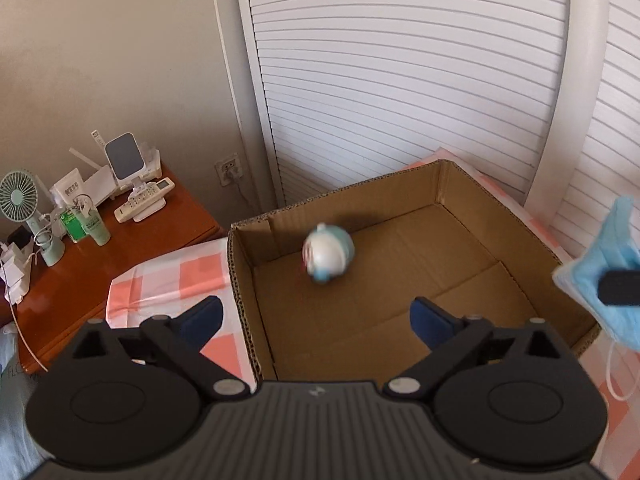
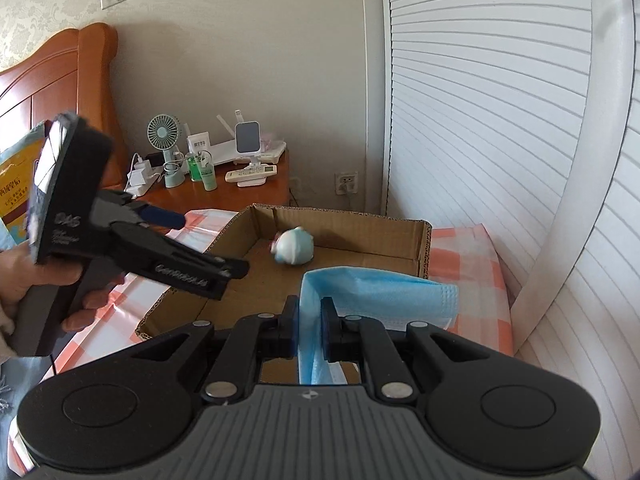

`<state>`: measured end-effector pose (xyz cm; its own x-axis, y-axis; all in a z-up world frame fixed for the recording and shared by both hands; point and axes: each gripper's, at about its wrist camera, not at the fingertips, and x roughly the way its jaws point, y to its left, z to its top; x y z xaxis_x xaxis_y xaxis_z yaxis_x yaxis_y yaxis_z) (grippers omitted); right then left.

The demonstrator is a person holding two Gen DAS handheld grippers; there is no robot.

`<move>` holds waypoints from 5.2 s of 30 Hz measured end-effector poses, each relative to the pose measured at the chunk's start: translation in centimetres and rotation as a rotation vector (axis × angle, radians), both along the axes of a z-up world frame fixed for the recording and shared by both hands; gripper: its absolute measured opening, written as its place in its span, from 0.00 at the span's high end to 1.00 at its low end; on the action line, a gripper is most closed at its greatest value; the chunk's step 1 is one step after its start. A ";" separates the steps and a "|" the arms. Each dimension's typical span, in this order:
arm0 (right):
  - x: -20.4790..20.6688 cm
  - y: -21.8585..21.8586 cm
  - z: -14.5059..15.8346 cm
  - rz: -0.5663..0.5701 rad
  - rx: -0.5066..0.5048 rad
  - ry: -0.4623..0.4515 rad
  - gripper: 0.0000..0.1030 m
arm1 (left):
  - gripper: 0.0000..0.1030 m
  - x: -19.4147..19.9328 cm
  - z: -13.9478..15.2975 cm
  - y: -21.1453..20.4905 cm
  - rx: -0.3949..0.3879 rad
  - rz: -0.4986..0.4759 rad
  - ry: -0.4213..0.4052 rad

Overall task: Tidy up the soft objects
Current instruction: 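Carry toy and mask over the box and open both grippers to drop them, then withdraw both tools from the box back over the table, then grasp the blue floral sachet with the left gripper, then hold the sachet in the left gripper while the right gripper grasps the white cloth pad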

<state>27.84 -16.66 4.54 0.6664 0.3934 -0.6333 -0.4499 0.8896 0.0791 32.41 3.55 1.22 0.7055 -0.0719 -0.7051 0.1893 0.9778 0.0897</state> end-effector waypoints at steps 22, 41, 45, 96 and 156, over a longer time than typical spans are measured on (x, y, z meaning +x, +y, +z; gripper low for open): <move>8.1 2.7 -0.6 -0.150 -0.022 0.019 0.00 | 0.03 -16.8 -0.4 3.8 -0.058 0.110 -0.050; -9.1 -1.3 -6.5 -0.275 -0.048 0.089 0.00 | 0.03 -21.1 -0.9 3.0 -0.046 0.085 -0.053; -11.4 -1.6 -8.4 -0.278 -0.031 0.128 0.00 | 0.03 -21.3 -1.6 2.8 -0.029 0.085 -0.034; -15.2 -1.1 -13.9 -0.175 -0.176 0.068 0.00 | 0.65 -12.7 -7.8 1.5 -0.120 -0.311 0.133; -10.8 -0.8 -10.3 -0.058 -0.130 -0.009 0.00 | 0.67 -19.3 -4.8 0.6 -0.161 -0.281 0.116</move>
